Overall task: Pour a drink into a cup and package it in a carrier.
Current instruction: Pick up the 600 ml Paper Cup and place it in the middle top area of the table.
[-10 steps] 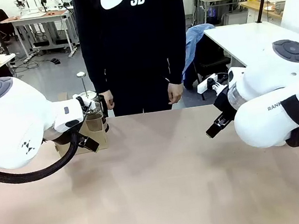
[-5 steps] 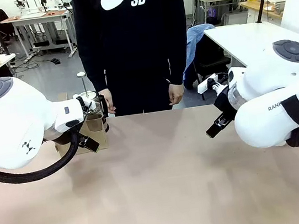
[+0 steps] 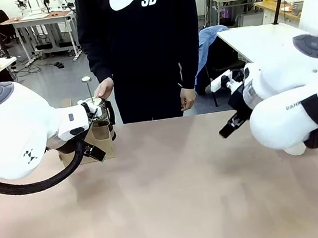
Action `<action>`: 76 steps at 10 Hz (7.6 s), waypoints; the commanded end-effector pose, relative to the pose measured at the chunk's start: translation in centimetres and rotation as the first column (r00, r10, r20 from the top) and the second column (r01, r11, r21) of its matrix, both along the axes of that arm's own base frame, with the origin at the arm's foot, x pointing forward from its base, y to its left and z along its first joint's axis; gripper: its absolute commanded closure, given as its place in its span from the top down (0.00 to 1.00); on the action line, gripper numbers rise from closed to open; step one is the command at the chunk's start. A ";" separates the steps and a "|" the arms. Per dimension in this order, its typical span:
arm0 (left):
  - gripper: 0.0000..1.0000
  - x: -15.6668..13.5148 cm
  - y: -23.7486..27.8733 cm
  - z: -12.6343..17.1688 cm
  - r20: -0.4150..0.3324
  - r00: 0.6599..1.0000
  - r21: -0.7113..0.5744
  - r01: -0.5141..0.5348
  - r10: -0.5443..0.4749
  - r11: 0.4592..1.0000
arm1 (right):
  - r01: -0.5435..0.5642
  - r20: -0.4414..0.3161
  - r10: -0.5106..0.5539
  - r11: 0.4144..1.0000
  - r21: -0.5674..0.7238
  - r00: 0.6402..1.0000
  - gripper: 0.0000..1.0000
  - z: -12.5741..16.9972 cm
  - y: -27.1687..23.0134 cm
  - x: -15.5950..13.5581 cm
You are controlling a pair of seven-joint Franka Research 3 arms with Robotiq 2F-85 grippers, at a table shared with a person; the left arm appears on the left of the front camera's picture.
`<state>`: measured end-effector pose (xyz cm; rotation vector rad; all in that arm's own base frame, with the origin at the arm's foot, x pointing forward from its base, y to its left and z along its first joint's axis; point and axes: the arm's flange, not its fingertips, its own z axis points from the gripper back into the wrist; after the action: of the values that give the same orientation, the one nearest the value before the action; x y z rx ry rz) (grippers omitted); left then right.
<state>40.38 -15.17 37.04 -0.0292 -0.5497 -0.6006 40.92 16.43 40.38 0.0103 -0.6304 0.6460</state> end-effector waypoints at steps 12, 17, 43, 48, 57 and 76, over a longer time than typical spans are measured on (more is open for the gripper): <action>1.00 0.0 0.0 0.0 0.000 1.000 0.000 0.000 0.000 1.000 | -0.477 0.293 0.380 0.757 0.446 0.877 1.00 6.9 -30.7 7.7; 1.00 0.0 0.0 0.0 0.000 1.000 0.000 0.000 0.000 1.000 | -0.457 0.286 0.363 0.778 0.430 0.887 1.00 8.9 -30.8 6.4; 1.00 0.0 0.0 0.0 0.000 1.000 0.000 0.000 0.000 1.000 | -0.676 0.594 0.335 0.469 0.568 0.732 1.00 -14.7 -36.8 1.8; 1.00 0.0 0.0 0.0 0.000 1.000 0.000 0.000 0.000 1.000 | -0.665 0.589 0.324 0.479 0.572 0.740 1.00 -16.1 -34.6 2.3; 1.00 0.0 0.0 0.0 0.000 1.000 0.000 0.000 0.000 1.000 | -0.669 0.569 0.352 0.428 0.608 0.743 1.00 -17.1 -30.9 2.7; 1.00 0.0 0.0 0.0 0.000 1.000 0.000 0.000 0.000 1.000 | -0.571 0.547 0.217 0.516 0.639 0.808 0.81 -2.5 -19.3 0.1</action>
<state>40.38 -15.20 37.04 -0.0286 -0.5497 -0.6013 39.40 -5.77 36.77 0.9129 -1.3255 0.8099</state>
